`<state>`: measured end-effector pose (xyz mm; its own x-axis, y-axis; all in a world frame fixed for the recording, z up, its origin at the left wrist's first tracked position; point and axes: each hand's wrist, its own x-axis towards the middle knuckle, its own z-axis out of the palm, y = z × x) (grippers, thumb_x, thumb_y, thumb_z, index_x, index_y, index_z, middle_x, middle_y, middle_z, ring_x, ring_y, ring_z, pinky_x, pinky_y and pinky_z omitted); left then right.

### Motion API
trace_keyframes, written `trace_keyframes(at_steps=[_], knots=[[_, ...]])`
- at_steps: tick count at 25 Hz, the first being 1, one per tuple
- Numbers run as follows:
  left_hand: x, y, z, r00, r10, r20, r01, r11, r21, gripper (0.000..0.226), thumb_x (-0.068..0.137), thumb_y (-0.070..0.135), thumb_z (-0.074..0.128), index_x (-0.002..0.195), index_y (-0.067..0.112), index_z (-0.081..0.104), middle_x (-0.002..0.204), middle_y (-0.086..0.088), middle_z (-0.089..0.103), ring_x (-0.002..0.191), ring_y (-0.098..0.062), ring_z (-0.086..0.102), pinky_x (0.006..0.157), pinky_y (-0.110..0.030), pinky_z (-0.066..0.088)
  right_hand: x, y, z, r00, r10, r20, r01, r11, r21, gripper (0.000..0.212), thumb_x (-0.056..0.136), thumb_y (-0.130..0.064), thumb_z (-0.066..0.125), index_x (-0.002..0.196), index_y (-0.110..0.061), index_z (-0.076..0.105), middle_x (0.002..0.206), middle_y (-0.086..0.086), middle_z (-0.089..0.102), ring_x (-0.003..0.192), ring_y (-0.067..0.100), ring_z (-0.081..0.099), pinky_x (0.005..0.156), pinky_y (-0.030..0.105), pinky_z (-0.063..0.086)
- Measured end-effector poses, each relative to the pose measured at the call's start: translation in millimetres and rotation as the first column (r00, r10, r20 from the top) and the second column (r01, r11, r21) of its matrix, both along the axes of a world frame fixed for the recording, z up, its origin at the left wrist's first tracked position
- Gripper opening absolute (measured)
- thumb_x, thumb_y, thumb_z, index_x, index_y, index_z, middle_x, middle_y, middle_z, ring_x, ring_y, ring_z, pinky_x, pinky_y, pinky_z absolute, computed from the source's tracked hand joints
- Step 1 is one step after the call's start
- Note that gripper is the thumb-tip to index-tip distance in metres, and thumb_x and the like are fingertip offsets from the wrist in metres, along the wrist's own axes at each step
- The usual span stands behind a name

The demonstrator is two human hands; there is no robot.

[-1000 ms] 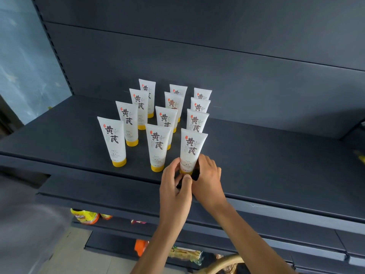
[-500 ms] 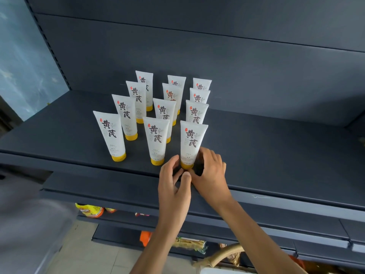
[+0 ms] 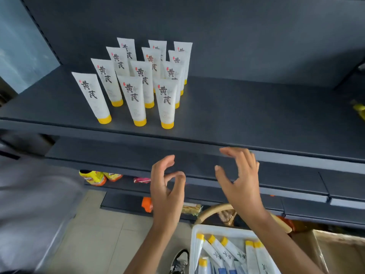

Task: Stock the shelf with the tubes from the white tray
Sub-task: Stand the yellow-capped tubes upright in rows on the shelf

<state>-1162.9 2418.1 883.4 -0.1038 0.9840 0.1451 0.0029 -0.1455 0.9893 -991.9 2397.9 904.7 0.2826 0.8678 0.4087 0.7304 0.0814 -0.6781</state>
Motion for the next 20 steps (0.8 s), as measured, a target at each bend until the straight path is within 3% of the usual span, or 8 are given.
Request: trace_keyframes(at_steps=[6, 10, 14, 17, 20], knots=[[40, -79, -52, 0.993, -0.056, -0.102, 0.042, 0.990, -0.134, 0.042, 0.087, 0.014, 0.065, 0.125, 0.030, 0.058, 0.128, 0.010, 0.058, 0.119, -0.004, 0.059, 0.089, -0.019, 0.054, 66, -93, -50, 0.998, -0.061, -0.025, 0.059, 0.996, -0.069, 0.036, 0.088, -0.009, 0.073, 0.120, -0.018, 0.060, 0.117, -0.010, 0.053, 0.111, 0.013, 0.049, 0.097, 0.039, 0.039], [73, -116, -112, 0.976, -0.114, -0.184, 0.061, 0.960, -0.272, 0.041, 0.087, 0.016, 0.067, 0.126, 0.023, 0.057, 0.127, 0.008, 0.057, 0.118, -0.005, 0.058, 0.088, -0.013, 0.050, 105, -151, -105, 0.995, -0.099, -0.014, 0.094, 0.973, -0.211, 0.040, 0.083, -0.005, 0.075, 0.119, -0.016, 0.060, 0.115, -0.002, 0.057, 0.106, 0.022, 0.052, 0.091, 0.037, 0.036], [96, -139, -190, 0.922, -0.186, -0.340, 0.011, 0.890, -0.456, 0.037, 0.090, 0.013, 0.069, 0.126, 0.013, 0.059, 0.125, -0.002, 0.056, 0.115, -0.018, 0.058, 0.081, -0.007, 0.045, 130, -204, -167, 0.991, -0.133, -0.008, 0.119, 0.910, -0.397, 0.038, 0.085, -0.007, 0.074, 0.120, -0.014, 0.061, 0.122, 0.005, 0.059, 0.112, 0.029, 0.054, 0.093, 0.033, 0.028], [103, -154, -254, 0.833, -0.318, -0.453, -0.033, 0.789, -0.614, 0.036, 0.090, 0.018, 0.068, 0.122, 0.004, 0.058, 0.119, -0.008, 0.056, 0.116, -0.027, 0.056, 0.094, -0.031, 0.047, 140, -239, -215, 0.985, -0.167, 0.036, 0.160, 0.836, -0.524, 0.038, 0.085, -0.007, 0.074, 0.121, -0.012, 0.062, 0.121, 0.009, 0.060, 0.108, 0.033, 0.055, 0.090, 0.035, 0.030], [109, -159, -319, 0.751, -0.461, -0.474, -0.112, 0.618, -0.778, 0.057, 0.091, 0.026, 0.066, 0.140, 0.002, 0.050, 0.135, -0.018, 0.054, 0.127, -0.034, 0.054, 0.105, -0.044, 0.047, 144, -264, -264, 0.975, -0.211, 0.073, 0.212, 0.765, -0.608, 0.039, 0.084, -0.010, 0.075, 0.121, -0.010, 0.062, 0.122, 0.010, 0.061, 0.108, 0.034, 0.056, 0.092, 0.038, 0.034]])
